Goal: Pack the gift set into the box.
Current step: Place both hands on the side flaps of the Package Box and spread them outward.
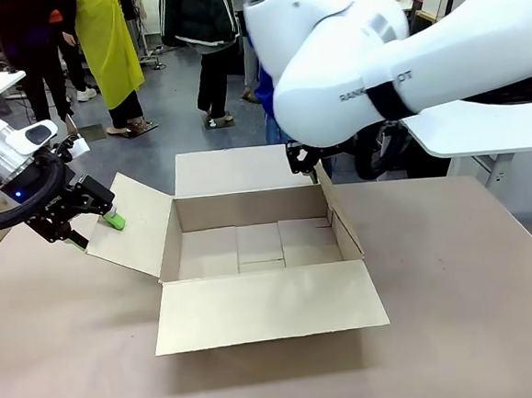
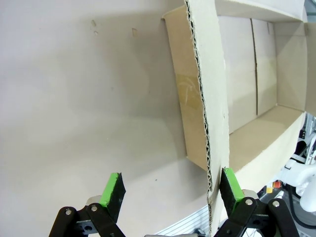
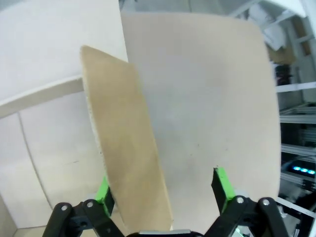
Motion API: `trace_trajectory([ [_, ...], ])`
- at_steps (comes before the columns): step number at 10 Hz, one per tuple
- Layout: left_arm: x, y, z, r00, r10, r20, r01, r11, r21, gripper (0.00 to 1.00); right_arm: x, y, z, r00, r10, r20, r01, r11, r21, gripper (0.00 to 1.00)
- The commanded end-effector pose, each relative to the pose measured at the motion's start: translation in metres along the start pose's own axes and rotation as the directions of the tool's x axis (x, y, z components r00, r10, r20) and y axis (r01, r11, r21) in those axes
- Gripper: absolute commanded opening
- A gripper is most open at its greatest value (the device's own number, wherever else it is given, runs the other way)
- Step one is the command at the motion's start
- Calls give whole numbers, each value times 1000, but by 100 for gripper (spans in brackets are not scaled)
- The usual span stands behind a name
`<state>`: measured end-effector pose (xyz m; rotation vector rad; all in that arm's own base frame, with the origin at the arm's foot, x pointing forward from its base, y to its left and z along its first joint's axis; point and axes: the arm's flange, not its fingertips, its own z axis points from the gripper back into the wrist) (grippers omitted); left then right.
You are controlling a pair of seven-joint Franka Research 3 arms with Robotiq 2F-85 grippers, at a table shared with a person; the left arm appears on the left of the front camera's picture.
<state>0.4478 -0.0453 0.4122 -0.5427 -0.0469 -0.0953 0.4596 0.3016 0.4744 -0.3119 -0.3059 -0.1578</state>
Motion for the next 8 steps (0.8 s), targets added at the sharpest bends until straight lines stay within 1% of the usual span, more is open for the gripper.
trace_trajectory([
  [1, -3, 0, 0, 1000, 4, 6, -5, 1000, 16, 100, -2, -46, -16, 999, 22, -29, -18, 992, 123, 100],
  [2, -3, 0, 0, 1000, 4, 6, -5, 1000, 16, 100, 0, -67, -26, 999, -12, -35, 17, 988, 154, 100],
  [3, -3, 0, 0, 1000, 4, 6, -5, 1000, 16, 100, 5, -95, -41, 996, -64, -57, 75, 976, 204, 100],
  [4, -3, 0, 0, 1000, 4, 6, -5, 1000, 16, 100, 5, -115, -53, 993, -98, -63, 112, 959, 261, 100],
  [5, -3, 0, 0, 1000, 4, 6, -5, 1000, 16, 100, 3, -132, -65, 990, -121, -66, 137, 925, 354, 100],
  [6, -3, 0, 0, 1000, 4, 6, -5, 1000, 16, 100, 2, -147, -82, 985, -148, -92, 173, 877, 447, 100],
  [7, -3, 0, 0, 1000, 4, 6, -5, 1000, 16, 100, 16, -115, -55, 990, -130, -60, 140, 961, 239, 100],
  [8, -3, 0, 0, 1000, 4, 6, -5, 1000, 16, 100, 16, -115, -55, 990, -130, -60, 140, 961, 239, 100],
])
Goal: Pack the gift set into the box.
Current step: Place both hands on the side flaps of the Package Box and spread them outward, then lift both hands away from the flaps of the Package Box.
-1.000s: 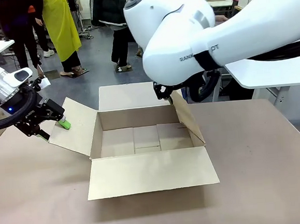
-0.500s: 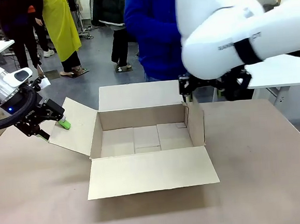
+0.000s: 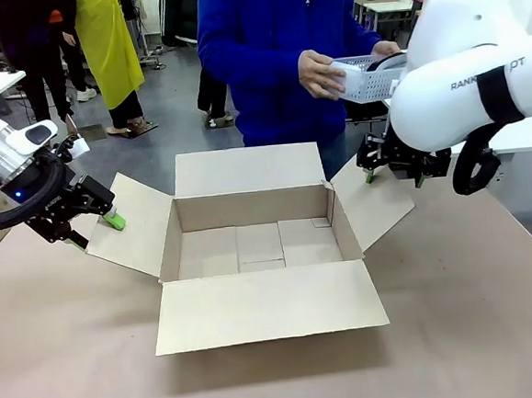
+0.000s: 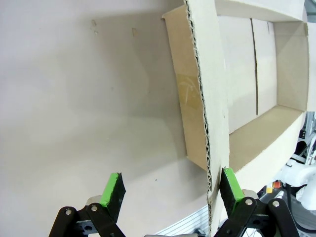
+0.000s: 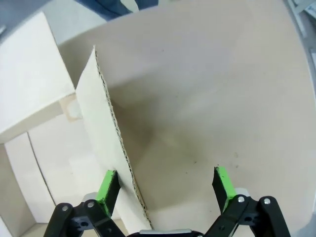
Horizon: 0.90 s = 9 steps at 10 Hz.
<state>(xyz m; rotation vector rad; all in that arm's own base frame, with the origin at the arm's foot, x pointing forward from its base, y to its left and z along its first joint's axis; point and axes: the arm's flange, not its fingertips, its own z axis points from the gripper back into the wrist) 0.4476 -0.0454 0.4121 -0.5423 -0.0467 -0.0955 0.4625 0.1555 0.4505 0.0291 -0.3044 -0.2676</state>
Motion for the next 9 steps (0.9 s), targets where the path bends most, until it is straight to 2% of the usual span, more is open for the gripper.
trace_trajectory([
  [1, -3, 0, 1, 1000, 5, 6, -5, 1000, 15, 100, 2, 19, 9, 1000, 20, 4, -19, 997, -70, 100],
  [9, -3, 0, 1, 1000, 5, 6, -5, 1000, 15, 100, 2, 19, 9, 1000, 20, 4, -19, 997, -70, 100],
])
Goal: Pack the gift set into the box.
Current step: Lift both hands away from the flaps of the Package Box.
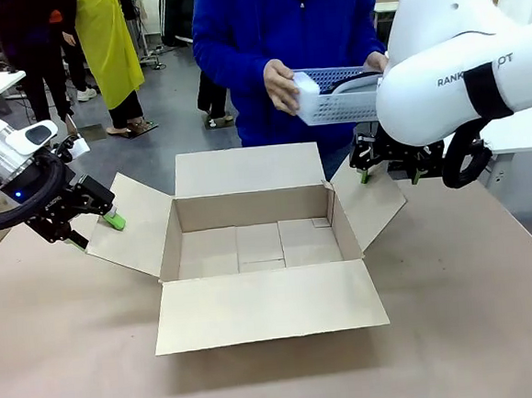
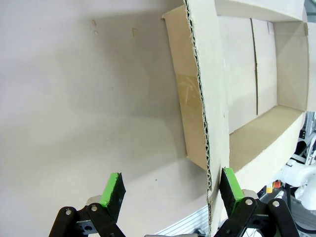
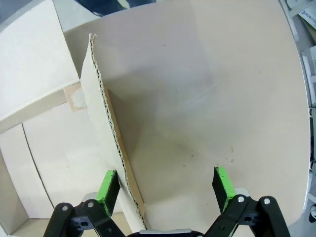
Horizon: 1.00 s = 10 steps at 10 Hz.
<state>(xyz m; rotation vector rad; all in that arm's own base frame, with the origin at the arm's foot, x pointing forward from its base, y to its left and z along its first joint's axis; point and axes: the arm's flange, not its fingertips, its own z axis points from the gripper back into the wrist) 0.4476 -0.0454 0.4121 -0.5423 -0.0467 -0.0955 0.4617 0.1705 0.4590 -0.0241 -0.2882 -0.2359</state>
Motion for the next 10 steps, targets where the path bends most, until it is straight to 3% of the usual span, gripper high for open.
trace_trajectory([
  [1, -3, 0, 1, 1000, 5, 6, -5, 1000, 15, 100, 4, 4, 1, 1000, -20, 14, 20, 1000, -21, 100],
  [10, -3, 0, 1, 1000, 5, 6, -5, 1000, 15, 100, 4, 4, 1, 1000, -20, 14, 20, 1000, -21, 100],
])
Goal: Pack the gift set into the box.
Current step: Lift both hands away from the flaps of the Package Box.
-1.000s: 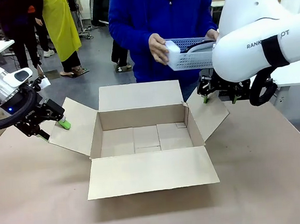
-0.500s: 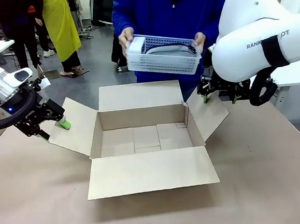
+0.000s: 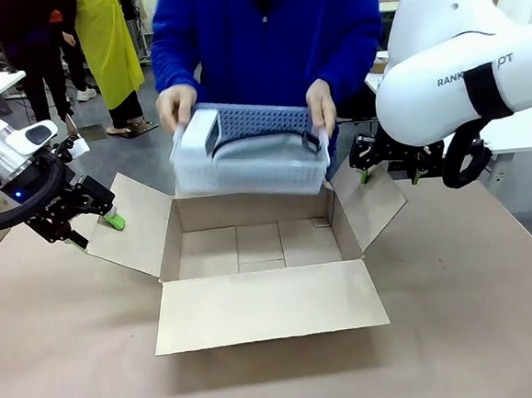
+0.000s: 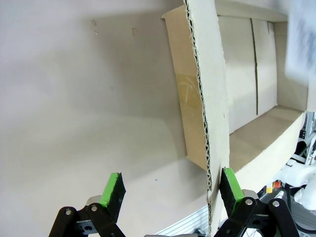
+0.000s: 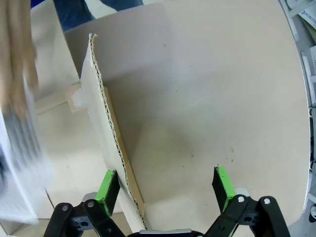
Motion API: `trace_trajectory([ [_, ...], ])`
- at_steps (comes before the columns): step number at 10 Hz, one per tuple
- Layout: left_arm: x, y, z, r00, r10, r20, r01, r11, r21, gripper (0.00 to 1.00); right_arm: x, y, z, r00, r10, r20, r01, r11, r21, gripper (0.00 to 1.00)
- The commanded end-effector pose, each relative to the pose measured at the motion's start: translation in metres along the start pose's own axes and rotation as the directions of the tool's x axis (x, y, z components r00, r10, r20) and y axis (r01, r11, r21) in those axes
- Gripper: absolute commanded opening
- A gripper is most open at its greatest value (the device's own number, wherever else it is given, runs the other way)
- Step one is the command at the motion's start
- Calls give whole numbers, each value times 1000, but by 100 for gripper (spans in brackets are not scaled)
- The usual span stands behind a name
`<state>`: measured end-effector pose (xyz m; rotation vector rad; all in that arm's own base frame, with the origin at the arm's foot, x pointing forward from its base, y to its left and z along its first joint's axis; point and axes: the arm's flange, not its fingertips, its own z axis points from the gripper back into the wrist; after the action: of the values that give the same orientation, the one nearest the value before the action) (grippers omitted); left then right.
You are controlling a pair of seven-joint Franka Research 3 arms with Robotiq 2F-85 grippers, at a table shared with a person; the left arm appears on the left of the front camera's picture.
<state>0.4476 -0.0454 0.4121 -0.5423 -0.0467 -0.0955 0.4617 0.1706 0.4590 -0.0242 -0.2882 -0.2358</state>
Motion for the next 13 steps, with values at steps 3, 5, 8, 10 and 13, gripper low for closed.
trace_trajectory([
  [3, -3, 0, 1, 1000, 5, 6, -5, 1000, 15, 100, 4, 4, 1, 1000, -20, 14, 20, 1000, -21, 100],
  [5, -3, 0, 1, 1000, 5, 6, -5, 1000, 15, 100, 4, 4, 1, 1000, -20, 14, 20, 1000, -21, 100],
  [8, -3, 0, 1, 1000, 5, 6, -5, 1000, 15, 100, 4, 4, 1, 1000, -20, 14, 20, 1000, -21, 100],
  [10, -3, 0, 1, 1000, 5, 6, -5, 1000, 15, 100, 4, 4, 1, 1000, -20, 14, 20, 1000, -21, 100],
  [13, -3, 0, 1, 1000, 5, 6, -5, 1000, 15, 100, 4, 4, 1, 1000, -20, 14, 20, 1000, -21, 100],
])
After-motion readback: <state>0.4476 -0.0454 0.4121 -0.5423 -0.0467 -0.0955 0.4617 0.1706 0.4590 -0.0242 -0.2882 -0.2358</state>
